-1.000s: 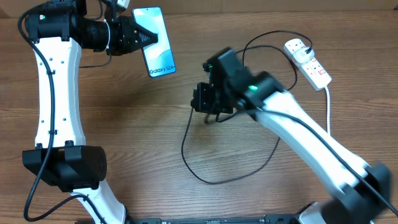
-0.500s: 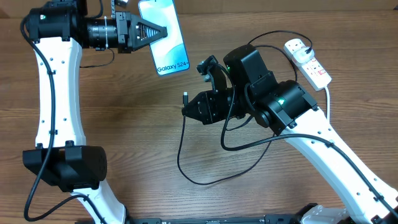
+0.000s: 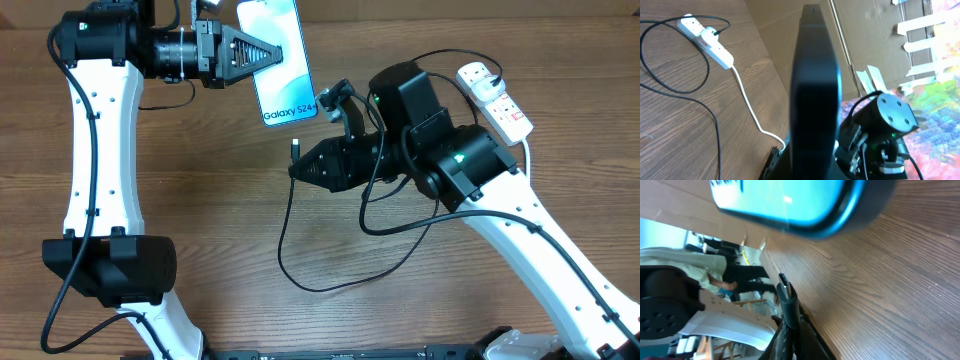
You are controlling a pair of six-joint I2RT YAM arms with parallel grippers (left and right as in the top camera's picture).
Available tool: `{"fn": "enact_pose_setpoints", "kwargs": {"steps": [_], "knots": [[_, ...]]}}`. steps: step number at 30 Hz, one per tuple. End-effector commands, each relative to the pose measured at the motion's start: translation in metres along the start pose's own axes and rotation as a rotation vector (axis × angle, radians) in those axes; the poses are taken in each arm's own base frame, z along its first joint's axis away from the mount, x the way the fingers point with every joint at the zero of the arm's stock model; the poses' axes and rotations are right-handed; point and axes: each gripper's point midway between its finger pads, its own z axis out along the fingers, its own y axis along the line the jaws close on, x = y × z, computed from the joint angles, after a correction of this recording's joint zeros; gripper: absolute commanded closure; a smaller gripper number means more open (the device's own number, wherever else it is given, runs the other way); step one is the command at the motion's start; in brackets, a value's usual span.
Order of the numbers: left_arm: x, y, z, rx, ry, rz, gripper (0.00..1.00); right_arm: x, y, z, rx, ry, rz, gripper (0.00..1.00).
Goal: Plug charger to phone and switch on socket
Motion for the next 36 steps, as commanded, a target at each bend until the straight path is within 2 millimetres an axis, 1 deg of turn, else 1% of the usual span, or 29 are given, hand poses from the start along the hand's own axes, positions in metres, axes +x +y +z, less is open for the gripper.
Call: {"fn": "enact_pose_setpoints", "kwargs": {"steps": [1,7,11,14,24,36], "knots": [[0.0,-0.018,0.001,0.056,0.002,0.064,0.96,-0.004,0.018,-0.015,-0.087,-0.008,-0.017,0.96],[0.005,-0.018,0.002,0.055,0.01,0.052,0.96,-0.005,0.018,-0.017,-0.096,-0.008,-0.013,0.96],[0.008,-0.009,0.002,0.001,0.016,0.032,0.96,-0.003,0.022,-0.017,-0.119,0.003,-0.01,0.96],[0.009,-0.01,0.002,0.007,0.018,0.028,0.96,-0.003,0.021,-0.017,-0.118,0.003,-0.01,0.96],[0.014,-0.013,0.011,0.018,0.043,0.029,0.96,-0.004,0.022,-0.017,-0.12,0.0,0.021,0.96],[0.014,-0.015,0.012,0.026,0.043,0.026,0.96,-0.004,0.019,-0.017,-0.105,-0.003,0.026,0.96]]}}
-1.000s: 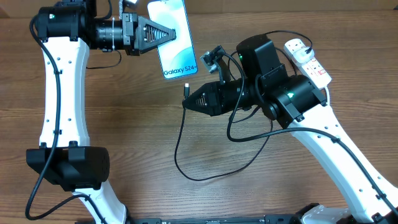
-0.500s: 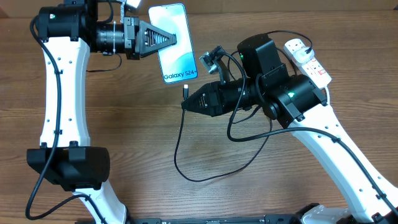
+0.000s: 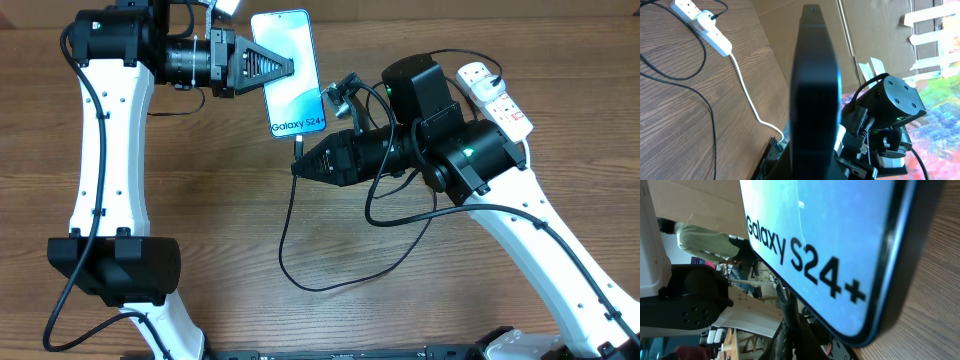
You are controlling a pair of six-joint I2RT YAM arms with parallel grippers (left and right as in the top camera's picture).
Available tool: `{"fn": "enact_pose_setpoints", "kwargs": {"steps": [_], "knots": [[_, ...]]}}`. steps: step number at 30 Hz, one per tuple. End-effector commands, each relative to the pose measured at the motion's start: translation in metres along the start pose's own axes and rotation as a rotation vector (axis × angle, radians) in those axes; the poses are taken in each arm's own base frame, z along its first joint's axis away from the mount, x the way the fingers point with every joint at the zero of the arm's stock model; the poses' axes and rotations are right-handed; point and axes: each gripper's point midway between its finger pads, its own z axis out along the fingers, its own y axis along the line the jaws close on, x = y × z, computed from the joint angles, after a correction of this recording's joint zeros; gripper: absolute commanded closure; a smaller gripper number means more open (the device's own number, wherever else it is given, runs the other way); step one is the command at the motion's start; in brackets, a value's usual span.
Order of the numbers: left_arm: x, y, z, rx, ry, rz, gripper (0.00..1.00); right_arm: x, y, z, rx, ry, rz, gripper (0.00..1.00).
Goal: Plug charger to phone and switch on socket
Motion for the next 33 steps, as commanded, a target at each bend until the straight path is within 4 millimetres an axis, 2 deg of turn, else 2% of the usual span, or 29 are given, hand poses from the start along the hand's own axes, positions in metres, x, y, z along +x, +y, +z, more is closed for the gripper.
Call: {"fn": "enact_pose_setpoints", "kwargs": {"steps": [1,33], "knots": [[-0.0008,-0.0147,-0.001,0.039,-0.005,0.055,0.96,-0.002,0.01,-0.0069,-0.009,-0.019,-0.022,0.96],[0.0004,-0.0205,0.0001,0.071,-0.002,0.078,0.96,-0.0035,0.005,-0.0057,0.006,-0.023,0.017,0.96]]}}
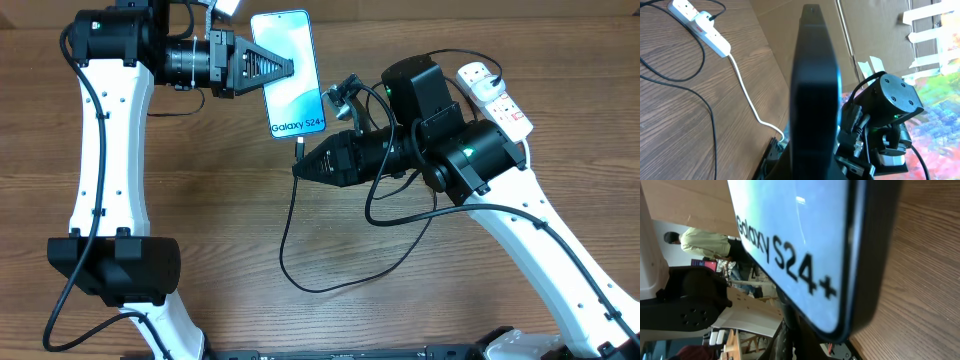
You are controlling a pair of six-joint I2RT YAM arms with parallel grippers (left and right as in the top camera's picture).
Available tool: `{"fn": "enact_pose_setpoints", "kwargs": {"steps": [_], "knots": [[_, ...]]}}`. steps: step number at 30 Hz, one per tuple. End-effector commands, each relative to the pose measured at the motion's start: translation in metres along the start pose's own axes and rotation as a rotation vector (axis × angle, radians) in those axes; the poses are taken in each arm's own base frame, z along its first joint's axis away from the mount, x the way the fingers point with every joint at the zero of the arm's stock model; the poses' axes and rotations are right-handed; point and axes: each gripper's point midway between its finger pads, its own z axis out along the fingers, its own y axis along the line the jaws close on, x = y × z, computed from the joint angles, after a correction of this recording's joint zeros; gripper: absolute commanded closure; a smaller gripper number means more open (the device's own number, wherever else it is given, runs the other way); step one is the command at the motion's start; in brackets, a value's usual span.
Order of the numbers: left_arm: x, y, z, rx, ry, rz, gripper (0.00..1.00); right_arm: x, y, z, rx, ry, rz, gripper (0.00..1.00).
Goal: Plug charger to phone and switch on socket
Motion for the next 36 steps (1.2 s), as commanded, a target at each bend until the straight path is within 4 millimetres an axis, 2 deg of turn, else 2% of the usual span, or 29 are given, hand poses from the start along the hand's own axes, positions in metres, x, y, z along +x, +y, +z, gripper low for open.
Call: {"fn": "enact_pose_setpoints", "kwargs": {"steps": [1,16,27,32,36], "knots": [[-0.001,-0.019,0.0,0.064,-0.005,0.063,0.96,-0.006,0.008,-0.006,-0.006,-0.029,-0.014,0.96],[-0.001,-0.018,0.0,0.057,-0.004,0.064,0.96,-0.011,0.008,-0.004,-0.014,-0.041,-0.004,0.96],[-0.001,-0.009,0.0,0.006,-0.002,0.076,0.96,-0.003,0.017,-0.004,-0.068,0.002,0.0,0.96],[-0.001,-0.01,0.0,0.013,-0.002,0.074,0.96,-0.001,0.015,-0.004,-0.062,0.008,0.004,0.96],[-0.002,-0.022,0.0,0.08,-0.007,0.076,0.96,0.0,0.003,-0.003,-0.003,0.0,0.033,0.96]]}}
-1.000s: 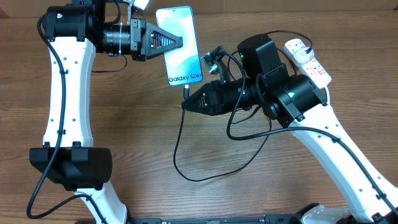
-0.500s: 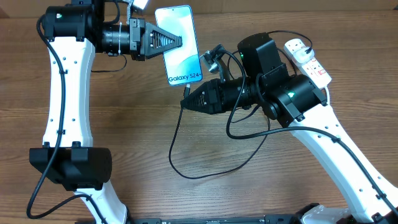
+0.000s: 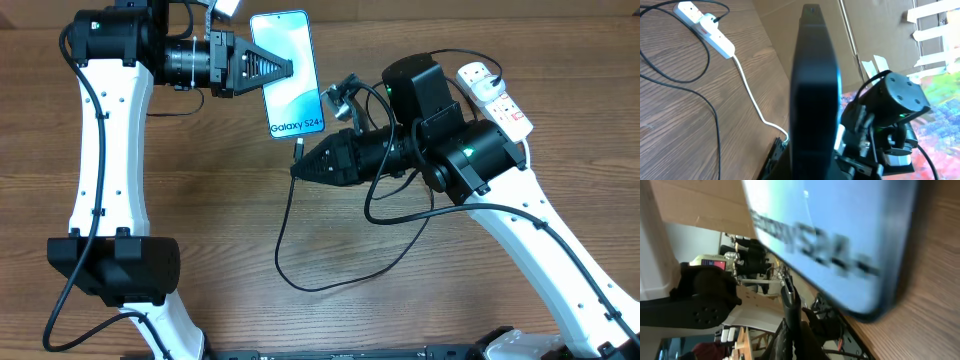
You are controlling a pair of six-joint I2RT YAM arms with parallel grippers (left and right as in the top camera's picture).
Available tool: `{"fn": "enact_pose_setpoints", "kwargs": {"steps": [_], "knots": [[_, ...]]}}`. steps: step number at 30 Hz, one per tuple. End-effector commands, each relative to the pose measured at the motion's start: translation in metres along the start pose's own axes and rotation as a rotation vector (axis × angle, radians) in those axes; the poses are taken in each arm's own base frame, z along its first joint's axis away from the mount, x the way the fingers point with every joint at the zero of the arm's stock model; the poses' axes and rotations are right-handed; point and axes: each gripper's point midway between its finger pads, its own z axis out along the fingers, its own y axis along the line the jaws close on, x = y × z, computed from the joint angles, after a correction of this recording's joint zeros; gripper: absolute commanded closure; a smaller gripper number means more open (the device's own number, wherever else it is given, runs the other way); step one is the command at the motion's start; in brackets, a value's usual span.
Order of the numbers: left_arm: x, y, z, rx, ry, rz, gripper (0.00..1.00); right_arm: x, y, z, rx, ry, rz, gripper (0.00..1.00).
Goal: Plug charger to phone and switch on socket
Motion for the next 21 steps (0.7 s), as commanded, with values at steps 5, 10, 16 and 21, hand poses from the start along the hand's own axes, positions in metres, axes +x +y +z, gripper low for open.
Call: {"fn": "enact_pose_setpoints", "kwargs": {"steps": [5,10,16,21], "knots": [[-0.003,-0.025,-0.001,0.097,-0.01,0.059,0.96,-0.002,-0.005,-0.002,0.031,-0.016,-0.003,0.96],[-0.002,-0.023,0.0,0.089,-0.009,0.059,0.96,-0.002,0.0,-0.002,0.006,-0.012,-0.015,0.96],[-0.002,-0.023,0.0,0.087,-0.009,0.058,0.96,-0.004,0.006,-0.002,-0.02,-0.012,-0.035,0.96],[-0.002,-0.023,0.0,0.087,-0.008,0.054,0.96,-0.004,0.006,-0.002,-0.02,-0.014,-0.038,0.96]]}}
